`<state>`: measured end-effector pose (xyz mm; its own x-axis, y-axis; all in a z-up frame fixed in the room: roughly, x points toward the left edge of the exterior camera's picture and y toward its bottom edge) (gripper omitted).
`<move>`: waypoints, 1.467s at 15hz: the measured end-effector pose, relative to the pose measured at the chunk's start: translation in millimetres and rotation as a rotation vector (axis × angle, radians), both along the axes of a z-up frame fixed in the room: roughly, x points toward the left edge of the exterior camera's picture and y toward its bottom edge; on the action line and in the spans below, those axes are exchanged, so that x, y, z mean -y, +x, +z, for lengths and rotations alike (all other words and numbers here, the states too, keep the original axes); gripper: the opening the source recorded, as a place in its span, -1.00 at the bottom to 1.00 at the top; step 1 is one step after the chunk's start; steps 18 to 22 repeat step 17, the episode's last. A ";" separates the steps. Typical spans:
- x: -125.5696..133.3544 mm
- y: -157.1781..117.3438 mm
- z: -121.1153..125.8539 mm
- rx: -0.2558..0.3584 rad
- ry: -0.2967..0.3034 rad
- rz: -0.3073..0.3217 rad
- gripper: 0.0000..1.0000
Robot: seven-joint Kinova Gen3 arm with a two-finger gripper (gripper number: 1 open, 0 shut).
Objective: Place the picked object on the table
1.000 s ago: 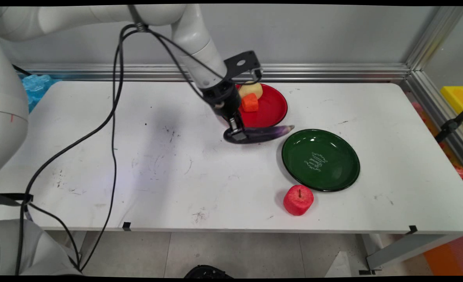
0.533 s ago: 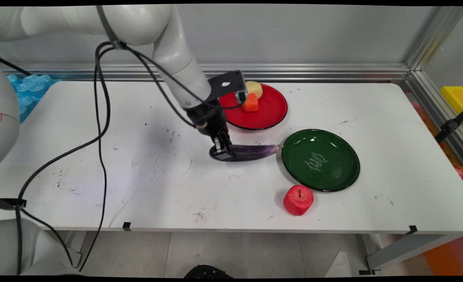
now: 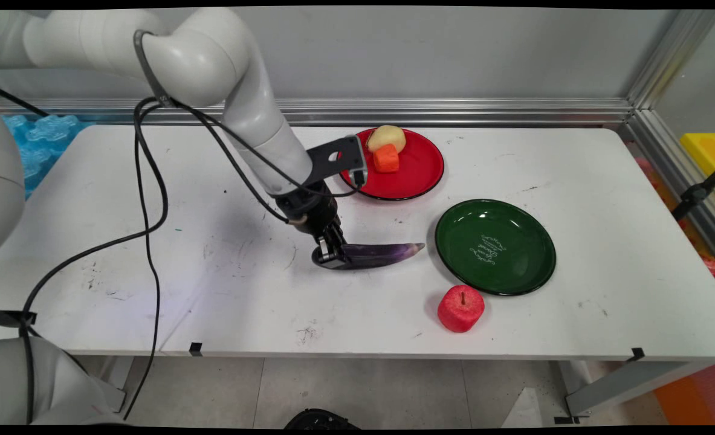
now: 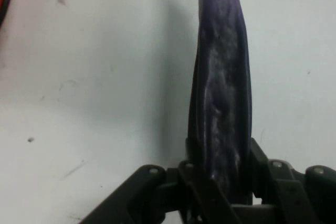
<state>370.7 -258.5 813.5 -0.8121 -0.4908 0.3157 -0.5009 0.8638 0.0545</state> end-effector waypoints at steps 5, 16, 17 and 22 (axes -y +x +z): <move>-3.3 1.2 -13.5 -0.003 0.002 0.007 -1.00; 0.1 1.4 -30.0 -0.006 -0.008 0.027 1.00; 1.2 1.4 -29.5 -0.006 -0.009 0.030 1.00; 1.2 1.4 -29.5 -0.006 -0.009 0.030 1.00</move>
